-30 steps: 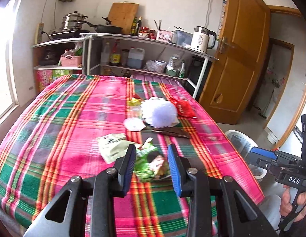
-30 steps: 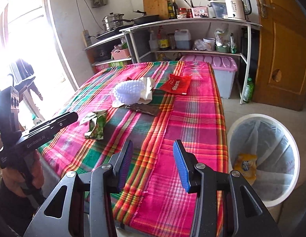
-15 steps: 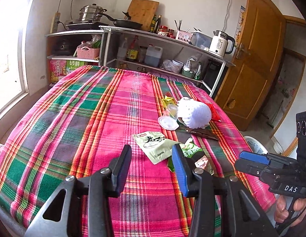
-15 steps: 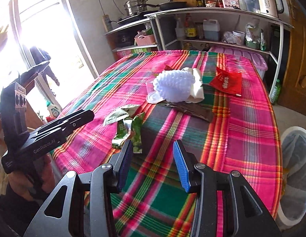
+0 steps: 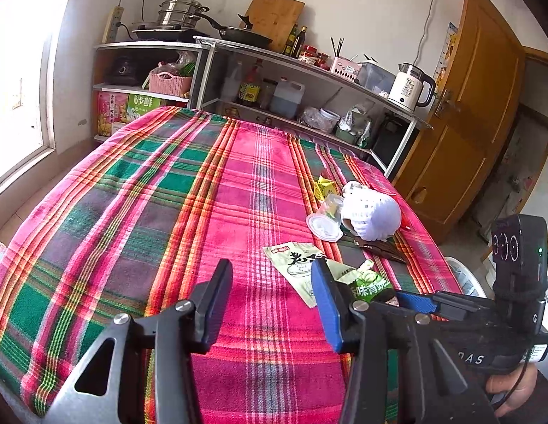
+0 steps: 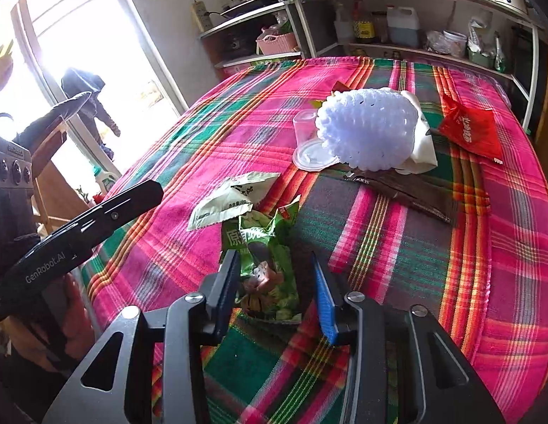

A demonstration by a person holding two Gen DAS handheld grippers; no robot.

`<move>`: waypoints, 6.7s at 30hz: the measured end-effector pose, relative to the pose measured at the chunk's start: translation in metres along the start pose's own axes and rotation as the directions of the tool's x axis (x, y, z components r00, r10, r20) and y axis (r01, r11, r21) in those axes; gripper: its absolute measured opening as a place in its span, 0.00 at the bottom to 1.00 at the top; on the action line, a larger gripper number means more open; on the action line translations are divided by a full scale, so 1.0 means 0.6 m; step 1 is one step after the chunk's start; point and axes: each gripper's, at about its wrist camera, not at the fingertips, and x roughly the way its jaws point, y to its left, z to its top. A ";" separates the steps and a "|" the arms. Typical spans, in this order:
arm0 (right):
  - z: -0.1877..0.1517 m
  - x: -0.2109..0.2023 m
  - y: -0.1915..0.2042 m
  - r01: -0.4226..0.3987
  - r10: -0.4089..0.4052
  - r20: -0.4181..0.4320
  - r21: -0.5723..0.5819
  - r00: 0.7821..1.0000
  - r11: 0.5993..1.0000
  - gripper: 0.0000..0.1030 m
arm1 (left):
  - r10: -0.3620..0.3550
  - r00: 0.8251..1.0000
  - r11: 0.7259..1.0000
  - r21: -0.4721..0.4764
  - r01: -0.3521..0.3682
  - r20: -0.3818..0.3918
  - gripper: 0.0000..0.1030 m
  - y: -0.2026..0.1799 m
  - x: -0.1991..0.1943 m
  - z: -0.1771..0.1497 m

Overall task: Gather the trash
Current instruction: 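Grasp the green snack packet with the right tool, then grasp the beige noodle seasoning packet with the left tool while the right tool holds the green packet, then carry the beige and green packets over the white bin and open both tools, then move both tools back over the trash on the table, then grasp the white foam fruit net with the left tool while the right tool grasps the brown wrapper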

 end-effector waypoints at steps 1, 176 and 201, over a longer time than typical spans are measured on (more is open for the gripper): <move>-0.002 0.000 -0.001 0.000 0.000 -0.001 -0.003 1.000 1.000 0.25 | -0.007 1.000 1.000 0.000 0.007 -0.004 0.47 -0.003 0.004 0.001; -0.066 -0.262 -0.127 0.266 -0.306 0.232 0.185 0.924 0.946 0.37 | -0.138 0.988 0.976 0.163 0.147 -0.062 0.56 -0.222 0.023 0.004; -0.022 -0.184 -0.173 0.238 -0.267 0.178 0.165 0.947 0.957 0.39 | -0.092 0.988 0.994 0.040 0.097 -0.128 0.67 -0.193 0.178 0.063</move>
